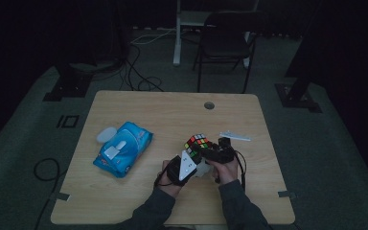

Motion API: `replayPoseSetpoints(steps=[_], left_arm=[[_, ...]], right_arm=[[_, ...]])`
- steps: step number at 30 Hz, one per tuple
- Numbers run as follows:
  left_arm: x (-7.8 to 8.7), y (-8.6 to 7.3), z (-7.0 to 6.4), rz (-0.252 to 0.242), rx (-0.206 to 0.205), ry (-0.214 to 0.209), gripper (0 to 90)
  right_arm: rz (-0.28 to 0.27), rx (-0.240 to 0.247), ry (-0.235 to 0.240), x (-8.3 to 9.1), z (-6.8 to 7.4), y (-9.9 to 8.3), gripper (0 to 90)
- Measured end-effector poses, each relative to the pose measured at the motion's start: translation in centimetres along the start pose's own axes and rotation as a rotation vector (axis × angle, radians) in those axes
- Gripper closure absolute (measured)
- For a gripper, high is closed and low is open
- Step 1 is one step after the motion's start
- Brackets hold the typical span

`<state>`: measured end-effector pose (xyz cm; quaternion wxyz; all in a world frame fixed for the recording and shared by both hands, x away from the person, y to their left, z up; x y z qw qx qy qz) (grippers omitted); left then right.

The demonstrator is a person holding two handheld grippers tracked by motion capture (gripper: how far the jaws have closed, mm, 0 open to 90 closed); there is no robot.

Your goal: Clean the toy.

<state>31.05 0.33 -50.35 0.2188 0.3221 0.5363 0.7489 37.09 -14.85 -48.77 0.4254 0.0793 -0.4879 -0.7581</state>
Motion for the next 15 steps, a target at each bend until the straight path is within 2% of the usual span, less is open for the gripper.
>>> replayPoseSetpoints(steps=[8,15], left_arm=[[-0.1,-0.5,-0.2,0.032,-0.021,0.006,87.5],[0.0,-1.2,-0.2,0.055,-0.019,0.007,87.6]], right_arm=[[-0.012,-0.002,-0.002,0.3,-0.3,0.1,33.8],[-0.019,-0.002,0.004,0.5,-0.3,0.3,33.8]])
Point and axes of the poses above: each handheld gripper's, and its own axes: x roughly backward along the jaws, y roughly out of its top, z roughly to its left, the point moved 2 cm from there along -x, roughly forward along the jaws, and after that the axes turned 5 degrees about -z, right-handed, at the moved point
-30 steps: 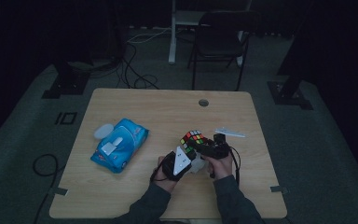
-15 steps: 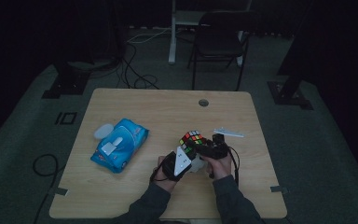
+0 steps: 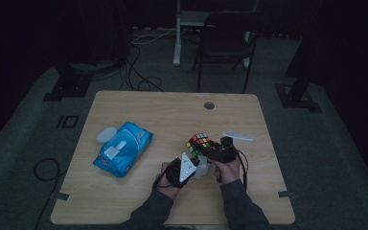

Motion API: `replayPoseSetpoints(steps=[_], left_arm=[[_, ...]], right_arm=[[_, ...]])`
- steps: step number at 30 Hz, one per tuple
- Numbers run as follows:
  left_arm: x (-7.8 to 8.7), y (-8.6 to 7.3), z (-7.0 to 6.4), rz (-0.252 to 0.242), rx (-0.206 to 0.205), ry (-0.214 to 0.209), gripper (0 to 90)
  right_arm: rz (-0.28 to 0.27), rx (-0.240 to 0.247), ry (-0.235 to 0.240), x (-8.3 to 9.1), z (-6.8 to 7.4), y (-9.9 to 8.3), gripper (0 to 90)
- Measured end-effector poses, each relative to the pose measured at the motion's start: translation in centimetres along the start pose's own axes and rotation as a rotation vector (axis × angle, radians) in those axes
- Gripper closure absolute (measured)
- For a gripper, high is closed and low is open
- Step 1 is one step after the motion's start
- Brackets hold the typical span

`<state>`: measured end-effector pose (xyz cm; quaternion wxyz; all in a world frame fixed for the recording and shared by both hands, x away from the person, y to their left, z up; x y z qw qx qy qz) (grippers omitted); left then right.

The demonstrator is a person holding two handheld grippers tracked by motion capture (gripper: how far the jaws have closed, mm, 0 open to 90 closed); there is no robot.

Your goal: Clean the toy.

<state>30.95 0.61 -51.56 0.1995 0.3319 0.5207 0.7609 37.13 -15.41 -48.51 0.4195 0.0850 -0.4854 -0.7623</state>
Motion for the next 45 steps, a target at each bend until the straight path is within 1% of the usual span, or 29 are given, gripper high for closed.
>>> replayPoseSetpoints(steps=[4,6,11,15,18,23,24,29,34,40,42,45], left_arm=[[0.1,-0.3,0.1,0.011,-0.002,0.001,87.6],[0.2,-0.5,0.3,0.014,0.008,0.010,87.6],[0.7,-0.9,1.4,0.018,0.039,0.037,87.6],[1.1,-0.9,2.2,0.008,0.053,0.058,87.6],[1.2,-0.9,2.8,0.005,0.061,0.071,87.6],[1.6,-1.0,3.7,0.000,0.081,0.095,87.6],[1.6,-1.0,3.9,-0.004,0.086,0.100,87.5],[2.2,-0.9,4.8,-0.005,0.089,0.127,87.6],[2.6,-1.0,5.6,-0.004,0.093,0.154,87.5],[3.0,-1.4,6.2,0.020,0.096,0.178,87.6],[3.1,-1.6,6.4,0.034,0.089,0.185,87.5],[3.2,-1.9,6.6,0.051,0.095,0.191,87.5]], right_arm=[[-0.001,0.000,0.002,0.0,0.0,0.0,33.8],[-0.001,0.002,0.003,0.1,0.0,0.0,33.8],[0.007,0.014,-0.003,0.2,-0.1,0.0,33.8],[0.017,0.020,-0.005,0.1,-0.1,-0.1,33.8],[0.021,0.021,0.004,0.1,-0.1,-0.2,33.8],[0.038,0.048,0.009,0.1,0.0,-0.3,33.8],[0.043,0.055,0.003,0.1,0.0,-0.3,33.8],[0.066,0.084,-0.023,0.2,-0.2,-0.7,33.8],[0.091,0.139,-0.061,0.1,-0.1,-1.0,33.8],[0.120,0.234,-0.122,0.1,-0.2,-1.4,33.8],[0.129,0.263,-0.138,0.2,-0.3,-1.5,33.8],[0.145,0.317,-0.179,0.3,-0.5,-1.8,33.8]])
Point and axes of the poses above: each handheld gripper's, and its own axes: x roughly backward along the jaws, y roughly out of its top, z roughly to its left, the point moved 2 cm from there along -x, roughly forward along the jaws, and after that the axes turned 5 degrees about -z, right-handed, at the moved point
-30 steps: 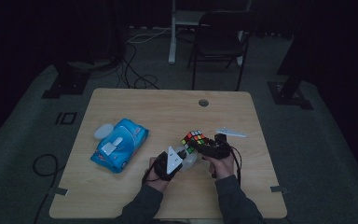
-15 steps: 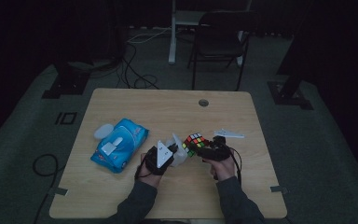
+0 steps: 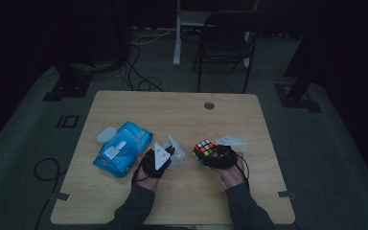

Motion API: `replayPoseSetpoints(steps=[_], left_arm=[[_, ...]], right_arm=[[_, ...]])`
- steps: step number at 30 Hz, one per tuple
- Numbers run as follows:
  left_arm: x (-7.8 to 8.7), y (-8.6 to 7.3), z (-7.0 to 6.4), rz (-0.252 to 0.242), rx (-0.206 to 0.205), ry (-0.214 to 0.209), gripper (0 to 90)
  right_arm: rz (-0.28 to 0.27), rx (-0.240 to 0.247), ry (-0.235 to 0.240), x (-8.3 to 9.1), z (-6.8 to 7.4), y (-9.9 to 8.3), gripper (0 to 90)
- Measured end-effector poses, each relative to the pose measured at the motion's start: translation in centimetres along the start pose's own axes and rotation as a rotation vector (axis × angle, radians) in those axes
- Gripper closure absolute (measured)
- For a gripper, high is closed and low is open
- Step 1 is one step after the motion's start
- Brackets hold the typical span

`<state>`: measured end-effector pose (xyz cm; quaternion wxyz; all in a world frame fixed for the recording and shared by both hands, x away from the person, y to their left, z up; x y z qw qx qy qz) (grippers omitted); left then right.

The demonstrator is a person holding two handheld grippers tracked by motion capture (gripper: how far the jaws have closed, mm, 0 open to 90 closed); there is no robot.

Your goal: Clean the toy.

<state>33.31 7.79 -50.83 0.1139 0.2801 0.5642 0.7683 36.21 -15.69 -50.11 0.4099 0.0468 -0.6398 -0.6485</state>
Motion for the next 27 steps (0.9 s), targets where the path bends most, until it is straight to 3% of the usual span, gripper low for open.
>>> replayPoseSetpoints(steps=[10,18,27], left_arm=[[0.1,-1.2,0.9,0.066,0.010,0.007,86.7],[-0.2,-2.3,1.3,0.120,0.023,0.003,84.8],[-0.7,-3.3,1.7,0.165,0.047,0.007,83.0]], right_arm=[[0.041,0.102,-0.078,-0.1,-0.8,-1.0,33.8],[0.068,0.145,-0.121,-0.7,-1.2,-1.9,33.8],[0.074,0.149,-0.125,-1.2,-1.7,-2.5,33.8]])
Point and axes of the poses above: each handheld gripper's, and its own axes: x roughly backward along the jaws, y roughly out of its top, z roughly to its left, the point moved 2 cm from there along -x, roughly forward along the jaws, and after that the axes turned 5 degrees about -z, right-handed, at the moved point
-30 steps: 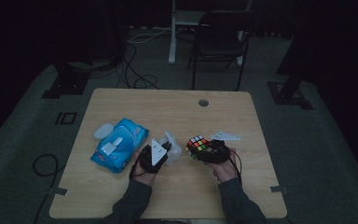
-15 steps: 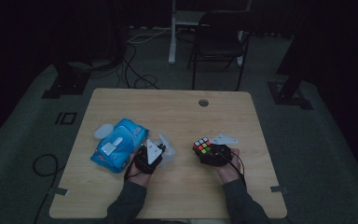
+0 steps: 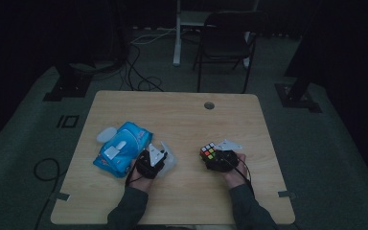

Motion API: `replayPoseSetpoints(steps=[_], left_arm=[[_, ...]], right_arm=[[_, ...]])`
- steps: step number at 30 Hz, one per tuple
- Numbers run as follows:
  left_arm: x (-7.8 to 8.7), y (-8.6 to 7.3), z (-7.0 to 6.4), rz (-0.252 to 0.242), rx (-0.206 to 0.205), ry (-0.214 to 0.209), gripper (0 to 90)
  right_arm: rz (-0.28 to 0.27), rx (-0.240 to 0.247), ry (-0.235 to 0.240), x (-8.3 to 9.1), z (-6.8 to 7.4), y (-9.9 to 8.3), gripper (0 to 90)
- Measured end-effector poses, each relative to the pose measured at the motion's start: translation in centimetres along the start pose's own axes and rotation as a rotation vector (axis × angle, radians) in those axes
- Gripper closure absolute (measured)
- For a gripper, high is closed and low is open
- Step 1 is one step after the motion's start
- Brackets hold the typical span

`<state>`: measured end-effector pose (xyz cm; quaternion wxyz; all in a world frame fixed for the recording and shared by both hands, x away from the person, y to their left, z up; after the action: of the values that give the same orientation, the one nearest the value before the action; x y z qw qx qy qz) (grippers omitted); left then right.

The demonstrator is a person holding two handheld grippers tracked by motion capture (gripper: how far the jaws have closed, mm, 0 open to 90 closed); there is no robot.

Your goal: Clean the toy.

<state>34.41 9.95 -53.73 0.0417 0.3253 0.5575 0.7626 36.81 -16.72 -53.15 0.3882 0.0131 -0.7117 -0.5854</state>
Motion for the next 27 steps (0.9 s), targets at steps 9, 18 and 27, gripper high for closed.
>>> replayPoseSetpoints(steps=[9,18,27], left_arm=[[0.0,-0.5,0.5,0.007,0.029,0.005,78.0],[0.4,-0.5,0.6,-0.009,0.047,-0.009,67.7],[0.9,-0.2,0.7,-0.029,0.060,-0.018,62.5]], right_arm=[[0.011,0.010,0.000,-0.6,0.0,-0.6,33.7],[0.017,0.009,0.010,-0.9,-0.1,-1.1,33.7],[0.011,0.011,0.025,-0.9,-0.2,-1.3,21.0]])
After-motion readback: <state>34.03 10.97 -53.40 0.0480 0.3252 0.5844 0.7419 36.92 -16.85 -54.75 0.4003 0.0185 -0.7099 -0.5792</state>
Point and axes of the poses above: each handheld gripper's, and its own axes: x roughly backward along the jaws, y roughly out of its top, z roughly to its left, the point moved 2 cm from there along -x, roughly forward along the jaws, and after that the axes turned 5 degrees about -z, right-handed, at the moved point
